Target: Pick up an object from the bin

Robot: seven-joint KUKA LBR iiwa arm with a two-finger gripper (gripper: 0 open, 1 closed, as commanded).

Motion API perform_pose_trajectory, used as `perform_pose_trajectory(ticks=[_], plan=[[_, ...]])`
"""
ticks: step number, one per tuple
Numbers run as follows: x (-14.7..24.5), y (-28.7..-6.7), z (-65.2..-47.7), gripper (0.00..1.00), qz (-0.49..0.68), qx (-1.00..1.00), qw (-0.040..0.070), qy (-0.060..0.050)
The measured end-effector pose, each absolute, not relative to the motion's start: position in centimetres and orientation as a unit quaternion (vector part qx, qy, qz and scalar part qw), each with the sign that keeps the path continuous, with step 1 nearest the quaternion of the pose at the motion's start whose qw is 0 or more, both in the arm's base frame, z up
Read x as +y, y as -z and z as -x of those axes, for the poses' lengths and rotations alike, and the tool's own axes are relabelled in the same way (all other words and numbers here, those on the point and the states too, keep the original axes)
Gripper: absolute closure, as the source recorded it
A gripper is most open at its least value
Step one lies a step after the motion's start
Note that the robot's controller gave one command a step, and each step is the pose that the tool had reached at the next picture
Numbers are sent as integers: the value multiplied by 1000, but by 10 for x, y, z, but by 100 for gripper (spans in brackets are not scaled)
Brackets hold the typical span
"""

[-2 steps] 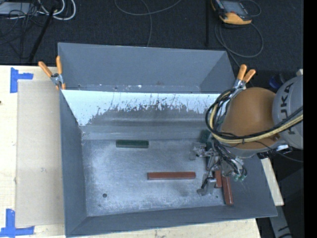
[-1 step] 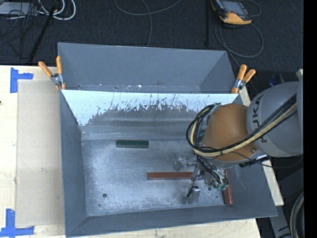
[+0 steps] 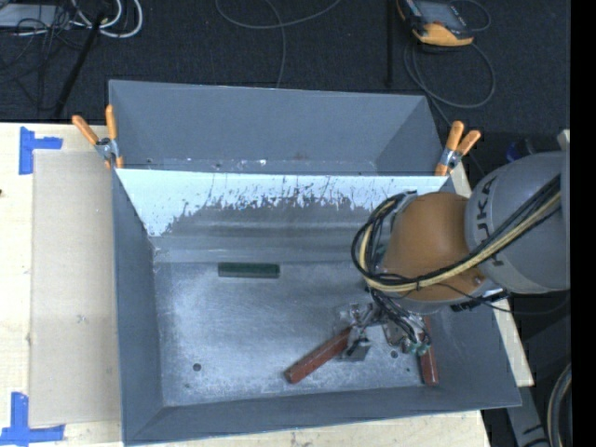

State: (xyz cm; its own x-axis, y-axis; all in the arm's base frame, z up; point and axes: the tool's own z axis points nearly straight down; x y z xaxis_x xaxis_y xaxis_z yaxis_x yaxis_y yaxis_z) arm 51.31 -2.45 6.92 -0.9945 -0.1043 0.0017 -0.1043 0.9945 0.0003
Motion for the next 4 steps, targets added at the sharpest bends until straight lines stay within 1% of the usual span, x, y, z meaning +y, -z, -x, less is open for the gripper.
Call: perform_pose_trajectory(ticks=[1,2,3,4], plan=[[-32,-69,-504,100,-311,-950,1,1],[-31,-69,-504,0,-310,-951,1,1],[-32,-70,-505,100,-309,-951,-1,0],[-36,-70,-519,100,-382,-924,-2,0]])
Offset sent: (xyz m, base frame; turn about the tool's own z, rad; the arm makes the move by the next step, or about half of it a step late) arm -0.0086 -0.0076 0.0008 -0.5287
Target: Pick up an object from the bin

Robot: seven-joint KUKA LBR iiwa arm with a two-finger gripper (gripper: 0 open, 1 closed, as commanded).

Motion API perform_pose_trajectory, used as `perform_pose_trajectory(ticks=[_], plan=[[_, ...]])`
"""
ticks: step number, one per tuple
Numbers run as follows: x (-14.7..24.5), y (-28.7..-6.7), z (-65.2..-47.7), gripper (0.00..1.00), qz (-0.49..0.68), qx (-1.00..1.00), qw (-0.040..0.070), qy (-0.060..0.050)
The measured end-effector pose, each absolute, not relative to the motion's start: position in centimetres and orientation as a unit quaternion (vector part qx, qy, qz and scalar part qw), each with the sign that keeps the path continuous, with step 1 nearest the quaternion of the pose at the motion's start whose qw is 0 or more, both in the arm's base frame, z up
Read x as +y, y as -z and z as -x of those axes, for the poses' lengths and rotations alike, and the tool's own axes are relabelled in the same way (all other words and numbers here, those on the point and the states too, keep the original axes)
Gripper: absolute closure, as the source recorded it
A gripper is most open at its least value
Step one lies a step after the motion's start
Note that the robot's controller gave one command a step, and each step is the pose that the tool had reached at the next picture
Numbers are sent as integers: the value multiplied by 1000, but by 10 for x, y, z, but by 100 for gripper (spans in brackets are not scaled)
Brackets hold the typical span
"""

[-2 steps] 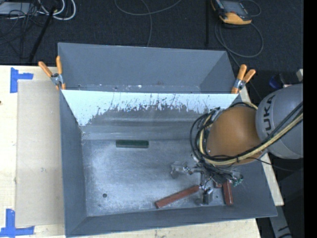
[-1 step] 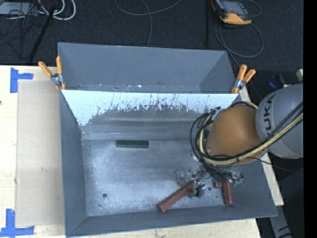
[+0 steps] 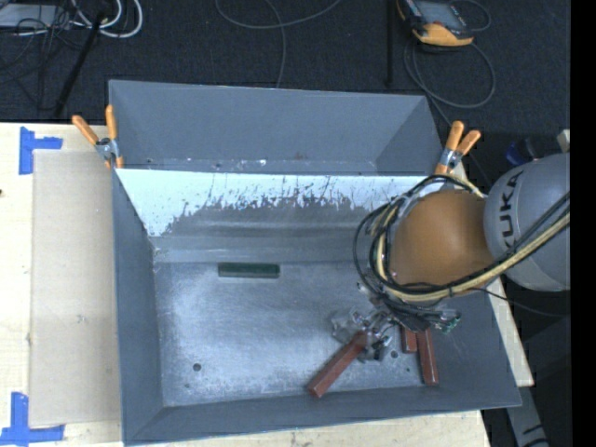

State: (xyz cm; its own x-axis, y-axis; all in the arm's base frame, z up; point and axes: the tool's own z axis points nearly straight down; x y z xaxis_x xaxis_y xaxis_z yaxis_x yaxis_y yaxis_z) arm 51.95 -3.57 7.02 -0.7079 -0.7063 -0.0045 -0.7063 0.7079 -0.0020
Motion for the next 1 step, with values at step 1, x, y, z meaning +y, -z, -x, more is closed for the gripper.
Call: perform_pose_trajectory(ticks=[1], plan=[[-79,-222,-503,100,498,867,2,1]])
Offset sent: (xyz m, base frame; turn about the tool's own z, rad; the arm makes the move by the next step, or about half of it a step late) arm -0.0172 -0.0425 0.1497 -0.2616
